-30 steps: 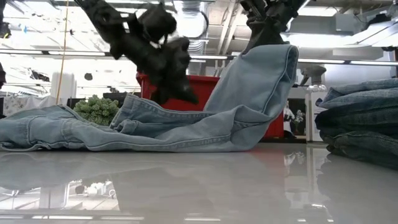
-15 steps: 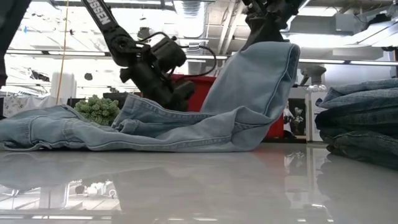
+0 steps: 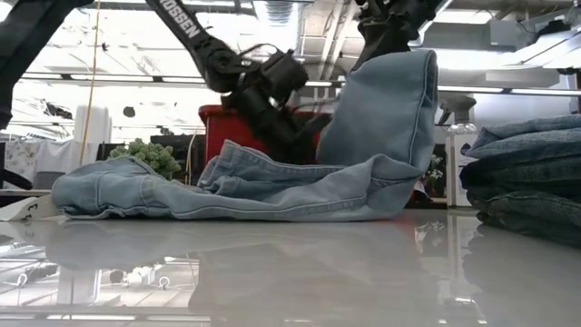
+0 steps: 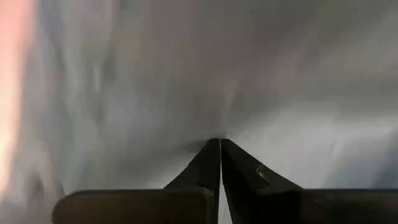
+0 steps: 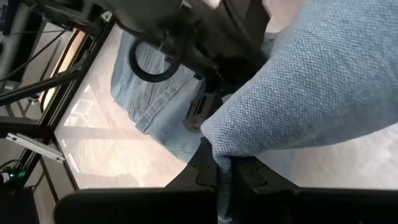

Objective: Fold Laundry from Bin
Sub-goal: Fold the light blue denim pants

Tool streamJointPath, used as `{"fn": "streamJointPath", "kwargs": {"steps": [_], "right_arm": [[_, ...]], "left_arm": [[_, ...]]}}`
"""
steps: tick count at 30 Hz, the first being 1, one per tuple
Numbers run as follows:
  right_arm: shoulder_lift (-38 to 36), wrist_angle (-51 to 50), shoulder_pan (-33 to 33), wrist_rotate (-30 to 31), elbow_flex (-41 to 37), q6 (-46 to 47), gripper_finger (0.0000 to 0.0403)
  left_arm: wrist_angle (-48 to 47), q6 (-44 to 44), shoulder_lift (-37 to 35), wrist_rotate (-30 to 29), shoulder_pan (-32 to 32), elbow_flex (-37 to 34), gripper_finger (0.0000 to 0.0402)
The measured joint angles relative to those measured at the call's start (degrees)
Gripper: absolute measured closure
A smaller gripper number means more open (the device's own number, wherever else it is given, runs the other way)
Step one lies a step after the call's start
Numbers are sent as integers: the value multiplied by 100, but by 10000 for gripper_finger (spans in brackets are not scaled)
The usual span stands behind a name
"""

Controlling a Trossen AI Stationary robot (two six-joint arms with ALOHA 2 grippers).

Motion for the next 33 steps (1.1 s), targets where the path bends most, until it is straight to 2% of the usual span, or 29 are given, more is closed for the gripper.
{"fn": "streamJointPath", "kwargs": {"steps": [4, 6, 10, 14, 17, 20, 22, 30, 33], "right_arm": [[0, 17, -22, 17, -1, 3, 370], [0, 3, -22, 21, -1, 30, 370], [0, -1, -23, 110, -2, 10, 370], [0, -4, -104, 175, -2, -20, 370], [0, -3, -138, 179, -2, -49, 370], [0, -22, -135, 190, -2, -94, 370], [0, -68, -133, 191, -2, -102, 370], [0, -203, -309, 227, -2, -174, 370], [0, -308, -418, 231, -2, -182, 370]], "left_arm": [[-268, 165, -9, 41, 59, 428, 398], [-689, 372, -9, 114, 57, 648, 398], [-2288, 1035, -288, 561, 128, 1160, 398], [-3460, 1652, -581, 509, 140, 1335, 398], [-3606, 1930, -531, 212, -12, 1250, 398], [-3018, 1811, -522, 218, -184, 955, 398], [-3028, 1766, -518, 255, -275, 717, 398], [-3941, 1586, -529, 168, -498, -1, 398], [-4945, 1496, -767, 295, -642, -110, 398]]}}
